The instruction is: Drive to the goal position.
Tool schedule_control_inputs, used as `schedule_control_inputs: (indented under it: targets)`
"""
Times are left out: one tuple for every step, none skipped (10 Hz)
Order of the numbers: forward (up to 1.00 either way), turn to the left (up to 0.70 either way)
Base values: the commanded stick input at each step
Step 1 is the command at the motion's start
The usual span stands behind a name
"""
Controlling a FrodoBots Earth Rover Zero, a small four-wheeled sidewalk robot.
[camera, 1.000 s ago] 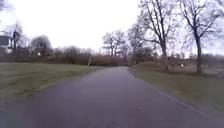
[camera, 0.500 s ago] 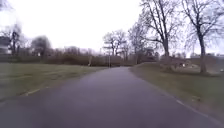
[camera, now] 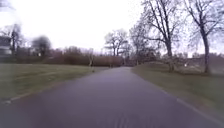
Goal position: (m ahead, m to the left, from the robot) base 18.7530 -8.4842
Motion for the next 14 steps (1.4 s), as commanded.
schedule_control_inputs:
  targets:
    - [1.00, 0.00]
    - [1.00, 0.00]
    - [1.00, 0.00]
    - [1.00, 0.00]
    - [1.00, 0.00]
    - [1.00, 0.00]
    - [1.00, 0.00]
    - [1.00, 0.00]
    - [1.00, 0.00]
    - [1.00, 0.00]
    - [1.00, 0.00]
    - [1.00, 0.00]
    - [1.00, 0.00]
    - [1.00, 0.00]
